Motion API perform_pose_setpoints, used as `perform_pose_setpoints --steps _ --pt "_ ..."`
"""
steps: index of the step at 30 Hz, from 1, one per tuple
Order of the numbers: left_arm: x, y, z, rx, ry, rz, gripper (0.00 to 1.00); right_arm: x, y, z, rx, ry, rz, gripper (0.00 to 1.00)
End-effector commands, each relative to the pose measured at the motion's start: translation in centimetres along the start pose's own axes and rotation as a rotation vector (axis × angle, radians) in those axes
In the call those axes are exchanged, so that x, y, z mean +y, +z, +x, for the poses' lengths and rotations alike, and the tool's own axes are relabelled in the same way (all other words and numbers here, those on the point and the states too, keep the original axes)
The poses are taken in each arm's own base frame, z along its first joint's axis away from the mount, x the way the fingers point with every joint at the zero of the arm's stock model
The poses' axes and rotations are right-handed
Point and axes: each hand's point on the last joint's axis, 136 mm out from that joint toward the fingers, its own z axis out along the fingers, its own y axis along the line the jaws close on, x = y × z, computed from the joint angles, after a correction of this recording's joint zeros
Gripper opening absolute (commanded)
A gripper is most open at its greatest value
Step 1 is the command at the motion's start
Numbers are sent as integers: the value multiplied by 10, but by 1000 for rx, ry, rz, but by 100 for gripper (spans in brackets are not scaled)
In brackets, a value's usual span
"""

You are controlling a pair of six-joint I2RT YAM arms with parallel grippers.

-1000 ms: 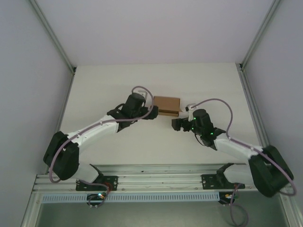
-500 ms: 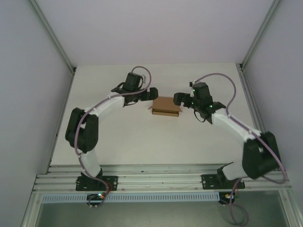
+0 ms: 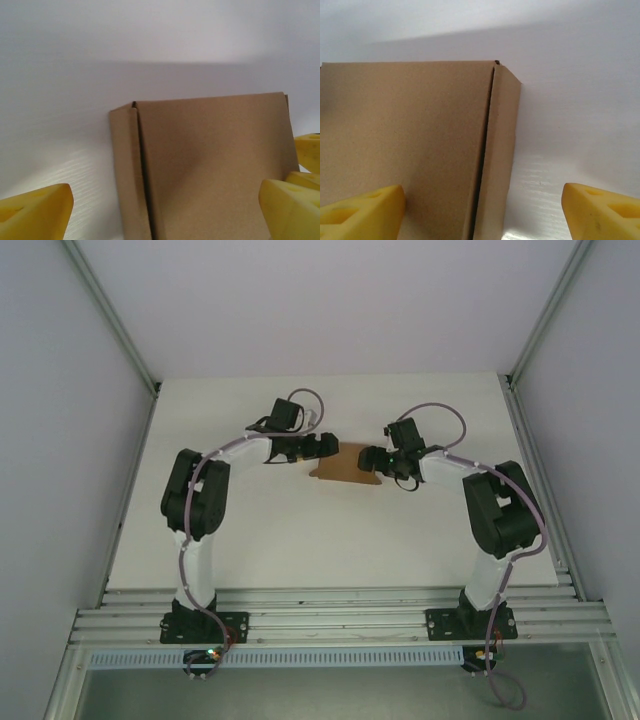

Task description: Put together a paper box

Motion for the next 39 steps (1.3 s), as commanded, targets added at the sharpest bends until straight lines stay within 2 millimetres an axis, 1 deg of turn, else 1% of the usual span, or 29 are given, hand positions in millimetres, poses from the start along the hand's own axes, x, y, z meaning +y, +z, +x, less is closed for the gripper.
perform_pose_setpoints --steps 1,3,4,7,8,9,10,13,15,19,20,21,22,24,25,29,33,35,36,37,38,39 --pt "-2 9 8 26 13 71 95 -21 19 33 82 45 20 74" --pt "0 11 10 30 6 76 91 -21 22 36 80 47 4 70" --pt "3 13 12 36 2 73 89 -21 23 38 83 47 1 69" --pt "9 15 14 46 -11 66 82 -25 25 42 91 41 8 64" --pt "13 16 15 50 -20 62 76 -27 26 43 95 40 14 64" --pt "15 17 16 53 -25 60 71 -28 26 44 97 36 15 61" --pt "17 18 17 56 -30 62 69 -27 26 45 97 27 9 59" --pt "22 20 19 54 -50 63 51 -24 22 41 76 24 -17 60" --pt "23 19 19 47 -65 82 39 -19 16 35 53 30 -43 63" --pt "30 17 20 29 -93 98 35 -12 3 22 19 63 -76 72" --pt "31 17 21 26 -100 102 35 -11 0 20 17 83 -90 75" --pt "32 16 22 22 -111 115 34 -8 -3 17 14 100 -113 80" --pt "32 16 22 17 -121 133 33 -4 -6 15 10 114 -138 84" --pt "30 17 26 9 -144 171 32 1 -12 11 -2 147 -183 87" --pt "40 12 21 -13 -171 170 29 3 -15 9 -5 164 -202 90" --pt "47 9 21 -42 -207 198 25 12 -19 6 9 208 -281 91" --pt "49 7 21 -54 -204 202 25 25 -18 1 19 226 -377 91" --pt "52 7 22 -53 -199 198 25 34 -15 -2 42 218 -430 89" --pt "49 7 24 -41 -202 222 25 38 -12 -5 48 222 -449 87" --pt "50 7 24 -40 -208 231 25 41 -10 -7 51 225 -471 84" --pt "51 8 25 -38 -216 243 24 43 -7 -9 56 230 -493 81" --pt "51 8 24 -42 -222 252 24 43 -4 -11 61 244 -498 81"
